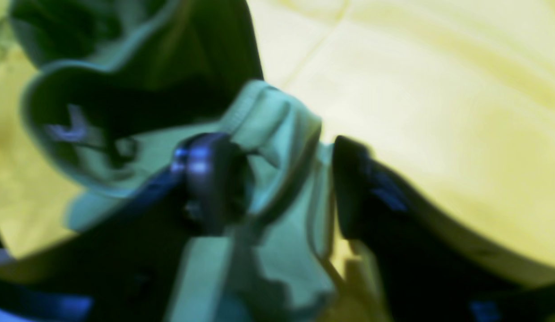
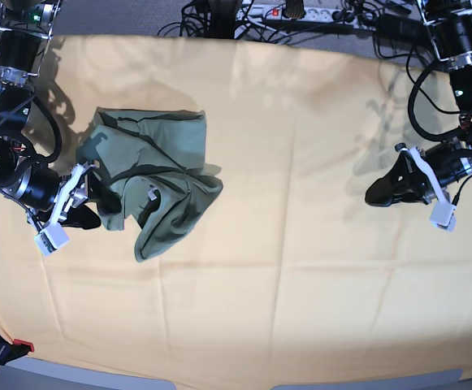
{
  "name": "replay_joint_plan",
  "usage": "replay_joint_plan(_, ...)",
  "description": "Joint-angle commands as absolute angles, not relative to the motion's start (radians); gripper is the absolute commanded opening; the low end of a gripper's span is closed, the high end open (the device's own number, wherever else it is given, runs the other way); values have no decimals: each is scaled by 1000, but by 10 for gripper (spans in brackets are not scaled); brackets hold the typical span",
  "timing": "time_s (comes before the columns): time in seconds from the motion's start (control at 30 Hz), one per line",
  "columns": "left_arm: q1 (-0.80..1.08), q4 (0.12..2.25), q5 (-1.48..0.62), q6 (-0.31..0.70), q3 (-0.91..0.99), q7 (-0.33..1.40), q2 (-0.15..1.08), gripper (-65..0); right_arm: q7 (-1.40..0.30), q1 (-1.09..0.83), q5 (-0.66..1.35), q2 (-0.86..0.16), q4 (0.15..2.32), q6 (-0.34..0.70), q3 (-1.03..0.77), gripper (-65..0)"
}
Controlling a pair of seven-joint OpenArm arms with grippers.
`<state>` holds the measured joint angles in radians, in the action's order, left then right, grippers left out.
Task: Fold the T-shirt properly
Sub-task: 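Press and smooth the folded bundle with the right gripper, then release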
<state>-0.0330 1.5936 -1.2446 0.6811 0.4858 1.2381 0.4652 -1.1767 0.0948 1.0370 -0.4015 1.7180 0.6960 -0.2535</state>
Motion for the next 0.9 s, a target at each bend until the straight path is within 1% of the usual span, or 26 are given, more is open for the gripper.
replay_joint_plan(0.0,-47,1608,-1269,681,492,1218,484,-650,-1148,114,1071,-416,1732,698,-260,-462)
replay_joint_plan(0.07,-47,1608,-1268,681,492,1218,484,-650,-1158,114,1105,-416,1732,698,-260,-650)
replay_joint_plan(0.2,-47,1608,-1268,681,492,1218,485,-650,-1219,113,1197,-416,1764,698,-260,-650)
replay_joint_plan(0.37,-47,1608,-1269,681,492,1216,484,-650,-1396,100,1363,-416,1900,698,-263,-650)
replay_joint_plan(0.67,-47,1608,-1268,681,492,1211,484,-650,-1396,-61,1467,-416,2127,698,-263,-650)
replay_joint_plan(0.87,-47,1608,-1268,681,492,1211,485,-650,-1396,-144,1484,-415,2202,698,-263,-650)
